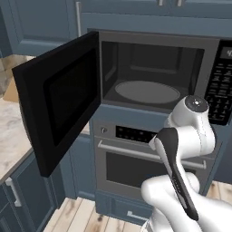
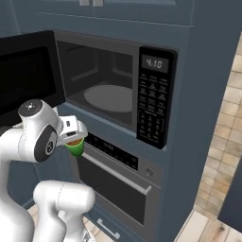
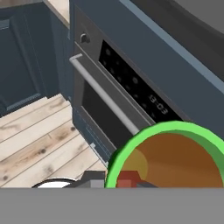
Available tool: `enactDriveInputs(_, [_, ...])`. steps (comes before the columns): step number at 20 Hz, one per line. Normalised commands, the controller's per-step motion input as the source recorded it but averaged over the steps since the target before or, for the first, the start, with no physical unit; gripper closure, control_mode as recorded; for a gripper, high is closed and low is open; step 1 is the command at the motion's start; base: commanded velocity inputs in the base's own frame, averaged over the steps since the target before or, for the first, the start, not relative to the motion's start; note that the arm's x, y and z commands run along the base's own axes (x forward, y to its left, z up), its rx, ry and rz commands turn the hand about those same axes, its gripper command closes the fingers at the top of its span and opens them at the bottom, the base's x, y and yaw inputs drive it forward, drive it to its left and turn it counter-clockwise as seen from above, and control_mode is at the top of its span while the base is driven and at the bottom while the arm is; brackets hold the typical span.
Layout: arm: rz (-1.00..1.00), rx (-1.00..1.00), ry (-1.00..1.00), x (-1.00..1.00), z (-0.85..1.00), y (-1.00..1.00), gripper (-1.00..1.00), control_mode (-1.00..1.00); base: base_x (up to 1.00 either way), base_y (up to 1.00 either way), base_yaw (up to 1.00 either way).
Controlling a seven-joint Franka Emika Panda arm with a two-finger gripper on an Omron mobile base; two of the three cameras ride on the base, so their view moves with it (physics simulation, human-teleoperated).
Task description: Place the microwavable item in the microwave. Then, close the microwave door and press the start button.
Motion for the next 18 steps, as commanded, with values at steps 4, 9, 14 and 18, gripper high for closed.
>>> enactDriveInputs(4, [0.00, 0.00, 0.00, 0.00, 0.00, 0.00, 1.00, 1.00, 0.01, 0.00, 0.01])
enactDriveInputs(9, [0.01, 0.00, -0.04, 0.21, 0.07, 0.00, 1.00, -1.00, 0.04, 0.00, 0.01])
enactDriveInputs(14, [0.02, -0.02, -0.21, 0.75, 0.82, -0.01, 1.00, -1.00, 0.00, 0.00, 0.00])
enactDriveInputs(18, [0.01, -0.03, -0.14, 0.81, 0.71, 0.00, 1.00, -1.00, 0.00, 0.00, 0.00])
